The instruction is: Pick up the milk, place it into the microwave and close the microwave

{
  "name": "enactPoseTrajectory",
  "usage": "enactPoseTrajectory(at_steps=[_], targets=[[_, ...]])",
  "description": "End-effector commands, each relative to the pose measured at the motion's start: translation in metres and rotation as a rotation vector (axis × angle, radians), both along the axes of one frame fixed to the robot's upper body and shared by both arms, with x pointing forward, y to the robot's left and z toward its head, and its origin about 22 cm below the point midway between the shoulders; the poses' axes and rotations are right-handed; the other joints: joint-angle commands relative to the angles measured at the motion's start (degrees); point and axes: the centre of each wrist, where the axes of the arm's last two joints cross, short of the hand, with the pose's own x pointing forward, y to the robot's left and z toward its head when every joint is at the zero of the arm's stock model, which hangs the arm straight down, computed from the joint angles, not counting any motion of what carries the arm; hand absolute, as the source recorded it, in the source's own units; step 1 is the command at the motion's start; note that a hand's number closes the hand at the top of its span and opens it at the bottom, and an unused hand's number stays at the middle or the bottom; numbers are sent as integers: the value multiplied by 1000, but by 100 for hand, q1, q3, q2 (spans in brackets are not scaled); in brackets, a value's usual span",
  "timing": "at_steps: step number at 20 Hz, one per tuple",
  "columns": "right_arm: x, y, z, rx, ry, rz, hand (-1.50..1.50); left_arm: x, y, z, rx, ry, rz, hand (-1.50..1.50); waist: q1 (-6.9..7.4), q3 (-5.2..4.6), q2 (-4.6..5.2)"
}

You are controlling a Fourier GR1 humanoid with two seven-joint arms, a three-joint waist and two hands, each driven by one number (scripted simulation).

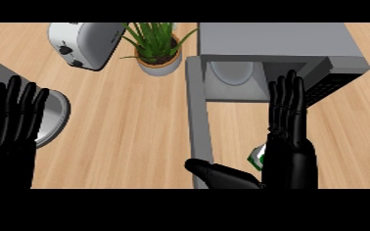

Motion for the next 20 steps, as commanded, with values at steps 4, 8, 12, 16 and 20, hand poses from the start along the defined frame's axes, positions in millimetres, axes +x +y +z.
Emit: enactPoseTrajectory(at_steps=[4,8,12,16,20], targets=[[-13,45,0,14,0,-50,-150,-20,12,-13,-40,17,-5,-150,-74,0,2],[-36,55,-21,6,14,-126,-150,-43,23,1,-37,23,12,-150,-80,0,-8],[-12,42,-30,-36,45,-221,-150,-31,29,-12,-32,13,18,-150,-89,3,8],[-3,16,-31,-15,63,-280,-150,-59,35,-12,-26,32,9,-150,-59,7,8],[5,13,-54,-10,124,-313,-150,-55,34,-18,-43,25,1,-150,-62,9,14]])
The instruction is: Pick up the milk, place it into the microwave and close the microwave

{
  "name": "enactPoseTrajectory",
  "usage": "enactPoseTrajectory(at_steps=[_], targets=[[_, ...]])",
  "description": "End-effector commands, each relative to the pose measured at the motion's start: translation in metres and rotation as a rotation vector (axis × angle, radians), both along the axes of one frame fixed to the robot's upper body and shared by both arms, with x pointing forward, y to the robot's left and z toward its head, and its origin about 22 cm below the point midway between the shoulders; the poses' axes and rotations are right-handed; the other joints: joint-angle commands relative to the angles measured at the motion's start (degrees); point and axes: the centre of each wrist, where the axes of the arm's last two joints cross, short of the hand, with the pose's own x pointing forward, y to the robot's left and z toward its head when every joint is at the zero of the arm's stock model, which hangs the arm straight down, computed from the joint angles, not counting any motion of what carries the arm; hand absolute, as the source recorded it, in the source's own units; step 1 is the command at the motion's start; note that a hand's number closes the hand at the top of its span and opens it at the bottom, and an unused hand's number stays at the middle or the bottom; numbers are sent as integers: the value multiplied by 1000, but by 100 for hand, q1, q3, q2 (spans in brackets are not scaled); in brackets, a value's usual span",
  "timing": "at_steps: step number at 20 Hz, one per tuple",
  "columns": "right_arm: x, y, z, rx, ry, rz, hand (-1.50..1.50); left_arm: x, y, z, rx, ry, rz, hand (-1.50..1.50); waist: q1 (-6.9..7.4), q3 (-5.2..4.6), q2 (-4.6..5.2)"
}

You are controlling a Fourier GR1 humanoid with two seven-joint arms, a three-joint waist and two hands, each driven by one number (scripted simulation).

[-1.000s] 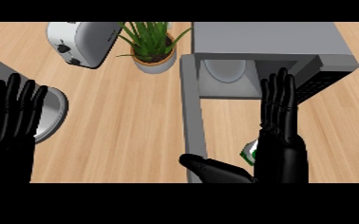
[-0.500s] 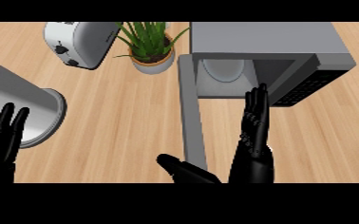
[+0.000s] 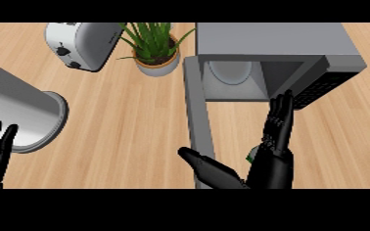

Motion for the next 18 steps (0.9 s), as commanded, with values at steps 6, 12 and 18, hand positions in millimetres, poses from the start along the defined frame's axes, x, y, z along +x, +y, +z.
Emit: enactPoseTrajectory(at_steps=[6,12,18], targets=[[-25,-17,-44,19,99,-111,-150,-20,2,-7,-1,19,-7,-150,-6,6,6],[-20,-48,-68,50,108,-157,-150,-25,6,-4,-2,1,-1,-150,-15,8,7],[-27,-56,-112,46,145,-195,-150,-41,9,-4,2,-5,0,-150,0,8,4]])
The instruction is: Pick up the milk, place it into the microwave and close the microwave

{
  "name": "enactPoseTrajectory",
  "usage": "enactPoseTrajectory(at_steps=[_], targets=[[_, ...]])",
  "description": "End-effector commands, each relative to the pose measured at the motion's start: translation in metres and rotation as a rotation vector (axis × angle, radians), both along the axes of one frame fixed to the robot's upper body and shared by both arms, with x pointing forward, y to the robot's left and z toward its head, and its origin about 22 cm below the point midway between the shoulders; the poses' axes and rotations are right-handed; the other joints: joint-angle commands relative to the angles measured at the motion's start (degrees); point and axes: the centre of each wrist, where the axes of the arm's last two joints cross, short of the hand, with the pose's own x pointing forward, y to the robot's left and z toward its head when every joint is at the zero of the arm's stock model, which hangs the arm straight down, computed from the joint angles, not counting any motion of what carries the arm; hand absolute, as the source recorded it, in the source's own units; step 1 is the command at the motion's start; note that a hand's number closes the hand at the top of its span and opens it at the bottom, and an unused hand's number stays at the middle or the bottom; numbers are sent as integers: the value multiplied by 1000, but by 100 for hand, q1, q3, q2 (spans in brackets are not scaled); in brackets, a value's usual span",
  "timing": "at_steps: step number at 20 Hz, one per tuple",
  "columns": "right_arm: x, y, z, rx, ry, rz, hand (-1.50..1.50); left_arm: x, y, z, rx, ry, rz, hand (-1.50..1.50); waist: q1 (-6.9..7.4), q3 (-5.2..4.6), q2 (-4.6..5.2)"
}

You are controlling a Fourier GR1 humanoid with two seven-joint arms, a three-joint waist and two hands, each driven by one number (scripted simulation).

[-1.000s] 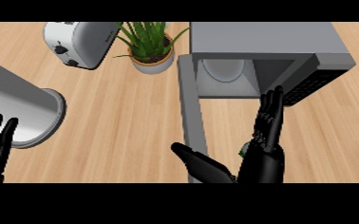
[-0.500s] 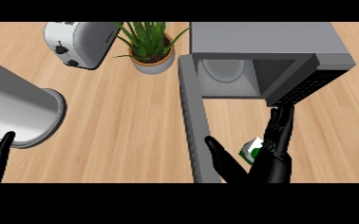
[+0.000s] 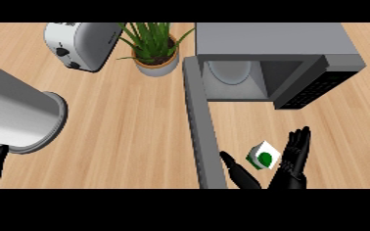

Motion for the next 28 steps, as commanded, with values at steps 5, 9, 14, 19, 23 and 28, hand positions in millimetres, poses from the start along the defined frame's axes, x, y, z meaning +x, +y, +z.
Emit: enactPoseTrajectory(at_steps=[5,9,14,19,23,28], targets=[[-22,-17,-40,12,14,-3,-150,-6,-1,5,1,19,-28,-150,-6,-3,3],[2,-38,-71,1,16,10,-150,8,1,2,8,-7,3,-150,-2,0,14],[-1,-47,-66,-36,19,43,-150,-6,10,-1,-1,-18,-20,-150,14,-7,7],[-3,-55,-89,-41,26,21,-150,-28,4,-1,2,16,-22,-150,33,-6,3],[-4,-63,-108,-56,74,-29,-150,11,4,0,10,5,-10,-150,-20,-5,16],[-16,-93,-124,-109,168,-140,-150,-23,1,12,-5,20,-26,-150,21,-4,7]])
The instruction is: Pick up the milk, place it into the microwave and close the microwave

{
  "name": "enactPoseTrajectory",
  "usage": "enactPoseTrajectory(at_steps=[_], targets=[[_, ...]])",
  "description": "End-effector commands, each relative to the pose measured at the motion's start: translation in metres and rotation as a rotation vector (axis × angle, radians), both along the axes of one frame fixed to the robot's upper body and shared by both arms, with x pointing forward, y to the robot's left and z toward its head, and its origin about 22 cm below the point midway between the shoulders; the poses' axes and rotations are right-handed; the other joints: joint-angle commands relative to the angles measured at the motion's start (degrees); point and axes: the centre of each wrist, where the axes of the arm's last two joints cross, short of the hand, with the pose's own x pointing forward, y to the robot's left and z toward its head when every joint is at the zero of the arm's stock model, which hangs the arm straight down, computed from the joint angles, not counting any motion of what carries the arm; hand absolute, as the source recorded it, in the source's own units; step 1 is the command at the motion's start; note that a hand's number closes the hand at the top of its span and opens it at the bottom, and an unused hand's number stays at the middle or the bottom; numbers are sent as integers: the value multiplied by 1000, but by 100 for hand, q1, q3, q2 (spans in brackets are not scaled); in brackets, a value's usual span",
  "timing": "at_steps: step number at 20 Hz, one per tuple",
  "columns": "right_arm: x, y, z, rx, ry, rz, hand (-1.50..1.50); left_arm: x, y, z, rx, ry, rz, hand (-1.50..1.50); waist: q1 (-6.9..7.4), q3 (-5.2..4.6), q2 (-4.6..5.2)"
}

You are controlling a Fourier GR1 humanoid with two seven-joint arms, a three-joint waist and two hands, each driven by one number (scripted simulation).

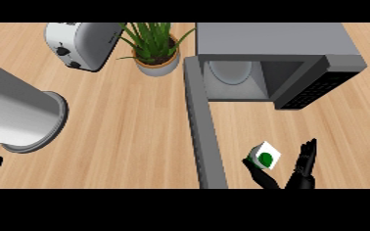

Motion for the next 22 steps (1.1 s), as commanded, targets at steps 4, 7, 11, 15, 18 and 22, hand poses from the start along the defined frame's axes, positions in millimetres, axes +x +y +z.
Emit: enactPoseTrajectory(at_steps=[4,7,11,15,18,22], targets=[[7,-19,-29,-37,57,-88,-150,9,-6,1,8,-1,3,-150,-1,2,4],[-10,-21,-35,17,4,-26,-150,-5,-3,-10,-4,12,-7,-150,14,0,-4],[-3,-24,-36,158,-40,259,-150,16,-3,-10,-3,11,-7,-150,14,6,9],[-20,-9,-51,243,-156,377,-150,8,5,-8,0,22,5,-150,26,9,2],[4,-20,-46,165,-186,355,150,-2,3,9,5,1,-13,-150,24,2,0],[14,0,-31,-62,-180,149,150,7,-5,6,-24,12,-15,-150,-18,1,-1]])
